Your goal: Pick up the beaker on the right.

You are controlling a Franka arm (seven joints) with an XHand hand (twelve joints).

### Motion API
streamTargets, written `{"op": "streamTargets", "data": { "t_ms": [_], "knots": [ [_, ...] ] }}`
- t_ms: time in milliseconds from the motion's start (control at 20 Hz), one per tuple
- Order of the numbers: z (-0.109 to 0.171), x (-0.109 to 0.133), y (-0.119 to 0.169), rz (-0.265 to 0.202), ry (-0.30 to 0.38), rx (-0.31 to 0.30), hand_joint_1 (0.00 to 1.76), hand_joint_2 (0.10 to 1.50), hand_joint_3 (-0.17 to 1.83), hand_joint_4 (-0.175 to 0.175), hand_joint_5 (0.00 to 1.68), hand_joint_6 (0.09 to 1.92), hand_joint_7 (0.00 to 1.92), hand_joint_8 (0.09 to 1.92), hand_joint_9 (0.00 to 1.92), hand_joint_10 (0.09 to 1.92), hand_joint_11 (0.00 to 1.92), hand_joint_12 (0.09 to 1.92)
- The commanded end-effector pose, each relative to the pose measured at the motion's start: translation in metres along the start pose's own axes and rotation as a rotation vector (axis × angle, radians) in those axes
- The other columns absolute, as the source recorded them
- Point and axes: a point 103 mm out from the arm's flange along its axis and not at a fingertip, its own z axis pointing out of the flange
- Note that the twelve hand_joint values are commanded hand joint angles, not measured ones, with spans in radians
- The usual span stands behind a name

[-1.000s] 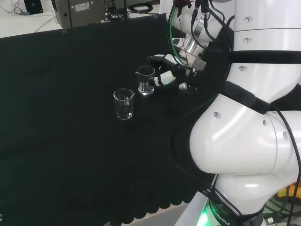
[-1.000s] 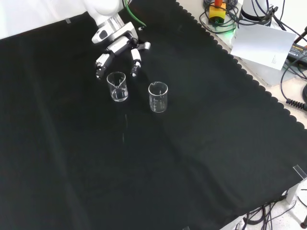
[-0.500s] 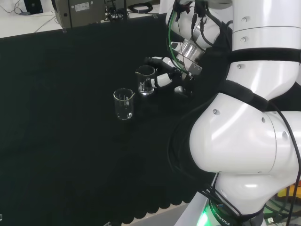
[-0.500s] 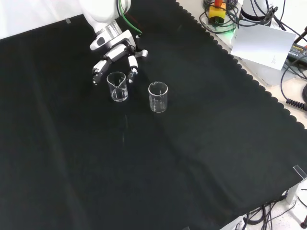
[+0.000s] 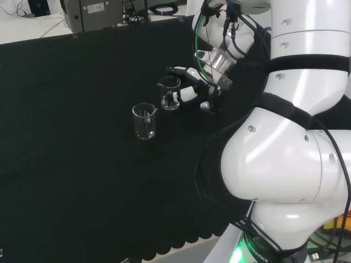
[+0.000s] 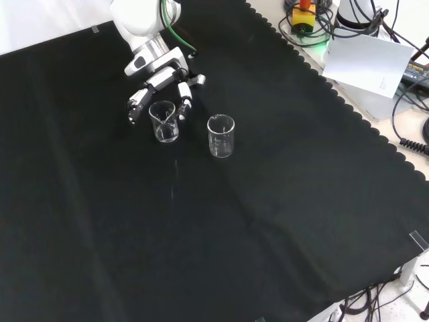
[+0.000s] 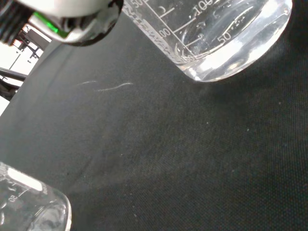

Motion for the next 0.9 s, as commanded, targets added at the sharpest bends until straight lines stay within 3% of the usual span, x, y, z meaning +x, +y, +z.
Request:
{"op": "streamTargets", "data": {
  "t_ms": [50,600,900],
  "knots": [
    [0.004,0.003,0.003,-0.022,0.011,0.005,0.9,0.49,0.72,-0.006,0.45,0.09,0.24,0.61,0.36,0.63,0.07,1.39],
    [0.012,0.006,0.006,-0.016,0.071,-0.026,0.92,0.48,0.72,-0.015,0.55,0.12,0.4,0.69,0.57,0.62,0.18,1.36],
    [0.017,0.005,0.009,-0.01,0.112,-0.029,0.94,0.48,0.71,-0.017,0.56,0.14,0.39,0.7,0.56,0.6,0.19,1.35]
  ]
}}
